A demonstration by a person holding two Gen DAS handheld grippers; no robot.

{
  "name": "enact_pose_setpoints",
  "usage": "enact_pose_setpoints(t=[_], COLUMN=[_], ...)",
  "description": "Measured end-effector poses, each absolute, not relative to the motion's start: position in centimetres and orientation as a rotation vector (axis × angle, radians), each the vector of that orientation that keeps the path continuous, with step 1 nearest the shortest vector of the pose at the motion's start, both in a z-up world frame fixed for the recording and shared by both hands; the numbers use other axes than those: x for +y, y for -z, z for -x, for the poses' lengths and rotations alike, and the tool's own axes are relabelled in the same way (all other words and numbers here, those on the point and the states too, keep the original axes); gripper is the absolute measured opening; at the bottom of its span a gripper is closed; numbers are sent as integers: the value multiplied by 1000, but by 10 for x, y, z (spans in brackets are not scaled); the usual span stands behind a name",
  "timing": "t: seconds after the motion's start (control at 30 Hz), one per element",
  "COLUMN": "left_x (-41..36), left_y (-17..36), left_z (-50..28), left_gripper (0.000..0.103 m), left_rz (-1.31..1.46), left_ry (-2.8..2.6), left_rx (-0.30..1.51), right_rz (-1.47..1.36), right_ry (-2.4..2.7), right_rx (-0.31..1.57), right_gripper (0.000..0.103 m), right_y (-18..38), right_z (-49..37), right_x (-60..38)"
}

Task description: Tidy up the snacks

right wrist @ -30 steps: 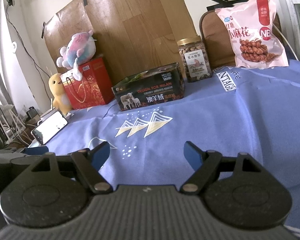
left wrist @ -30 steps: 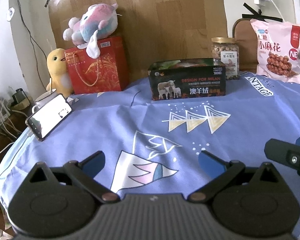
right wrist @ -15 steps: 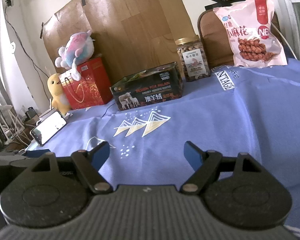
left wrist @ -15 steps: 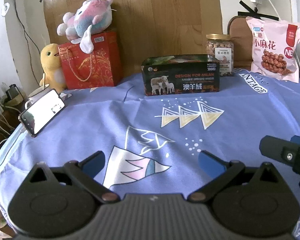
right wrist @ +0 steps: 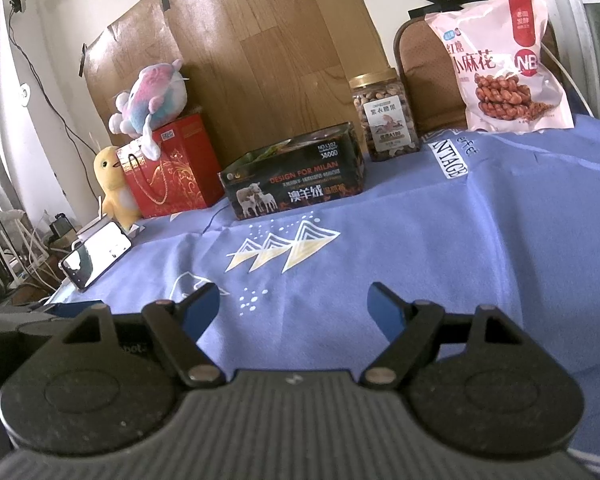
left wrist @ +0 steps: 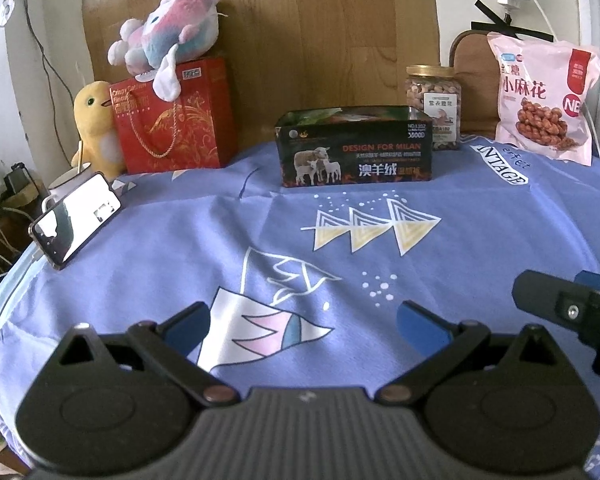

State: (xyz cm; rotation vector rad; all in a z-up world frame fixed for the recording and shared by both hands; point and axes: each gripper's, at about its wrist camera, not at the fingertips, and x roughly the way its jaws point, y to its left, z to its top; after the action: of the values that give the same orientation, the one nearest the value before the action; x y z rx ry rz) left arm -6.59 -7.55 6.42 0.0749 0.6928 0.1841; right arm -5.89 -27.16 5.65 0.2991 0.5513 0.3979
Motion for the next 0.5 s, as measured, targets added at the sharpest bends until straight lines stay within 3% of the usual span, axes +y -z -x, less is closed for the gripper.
enact_pose_setpoints(t=[0.5], left_x=[-73], left_y=[-71], left_z=[33], left_gripper=[103], left_rz=[-77], left_ry=[-165], left_rx=[695], right_rz=[-281], right_ry=[-414], right_rx=[544], right_gripper=[86], right_y=[-64], right_z=[35], right_x=[-278])
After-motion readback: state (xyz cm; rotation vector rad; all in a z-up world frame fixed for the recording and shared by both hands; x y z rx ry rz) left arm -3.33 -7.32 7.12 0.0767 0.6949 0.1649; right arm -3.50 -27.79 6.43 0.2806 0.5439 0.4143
